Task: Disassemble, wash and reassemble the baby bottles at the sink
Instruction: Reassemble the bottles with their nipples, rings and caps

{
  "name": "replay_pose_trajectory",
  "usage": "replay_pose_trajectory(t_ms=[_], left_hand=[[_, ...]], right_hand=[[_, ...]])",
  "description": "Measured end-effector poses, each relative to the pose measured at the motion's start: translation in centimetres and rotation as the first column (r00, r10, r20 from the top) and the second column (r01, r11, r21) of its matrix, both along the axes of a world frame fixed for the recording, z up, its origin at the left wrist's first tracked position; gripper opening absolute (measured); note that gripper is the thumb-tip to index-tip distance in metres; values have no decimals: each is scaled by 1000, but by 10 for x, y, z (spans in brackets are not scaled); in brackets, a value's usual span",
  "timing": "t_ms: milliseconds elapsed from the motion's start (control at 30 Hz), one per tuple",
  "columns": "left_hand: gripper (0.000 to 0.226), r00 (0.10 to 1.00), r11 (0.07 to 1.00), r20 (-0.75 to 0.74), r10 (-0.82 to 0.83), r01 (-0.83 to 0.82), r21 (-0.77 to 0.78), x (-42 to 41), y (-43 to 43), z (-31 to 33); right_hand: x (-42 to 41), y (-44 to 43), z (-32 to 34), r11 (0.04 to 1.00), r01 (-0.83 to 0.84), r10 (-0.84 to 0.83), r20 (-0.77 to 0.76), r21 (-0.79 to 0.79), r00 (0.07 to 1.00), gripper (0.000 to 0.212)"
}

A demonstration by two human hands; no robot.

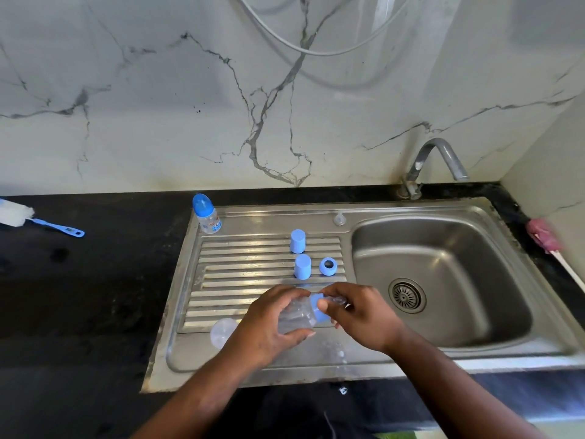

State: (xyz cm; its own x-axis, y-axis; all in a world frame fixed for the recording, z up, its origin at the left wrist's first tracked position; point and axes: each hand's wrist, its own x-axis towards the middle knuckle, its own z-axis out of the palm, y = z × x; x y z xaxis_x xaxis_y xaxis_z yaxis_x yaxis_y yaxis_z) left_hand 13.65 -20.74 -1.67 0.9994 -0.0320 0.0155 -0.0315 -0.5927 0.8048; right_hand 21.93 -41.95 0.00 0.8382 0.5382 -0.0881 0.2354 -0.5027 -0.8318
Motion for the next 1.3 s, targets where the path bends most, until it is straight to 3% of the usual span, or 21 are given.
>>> replay_pose_trajectory(t_ms=[167,267,433,567,700,767,833,900,1067,1167,1233,1300], left_hand=[[61,996,995,-66,64,-69,-78,5,9,4],[61,994,991,-102,40,-52,-121,11,15,3],[68,998,999,-59,37,-37,-9,20,18,1],[65,999,999,-43,33,-32,14,29,27,-2],[64,992,986,-14,127,-125,110,37,45,-6],[63,986,979,-11,167,-164,122,42,56,-11],[62,983,975,-11,185,-182,125,46,66,-16],[62,980,973,-19,197,-194,123,50,73,-20],[62,978,975,-33,204,-200,100,60,80,-25],[61,978,974,-46,206,-200,104,65,81,-27],[61,978,974,-52,203,-197,108,65,82,-27],[61,978,976,-55,201,-195,101,64,83,-27]], right_hand=[[7,1,-1,986,-150,151,-8,70,988,52],[8,6,-5,982,-171,163,104,77,981,48],[15,16,-12,992,-110,100,144,64,984,38],[25,25,-14,996,-85,83,40,36,996,33],[38,37,-20,991,24,-11,-101,134,995,52],[50,41,-28,981,123,-117,-50,148,992,41],[61,44,-37,985,161,-166,92,63,982,31],[71,48,-47,991,130,-121,183,-38,976,45],[88,65,-65,954,-53,107,170,-296,980,64],[94,74,-77,909,-101,175,151,-404,973,60],[96,77,-82,917,-58,122,138,-394,983,52],[96,76,-81,958,15,22,125,-287,992,47]])
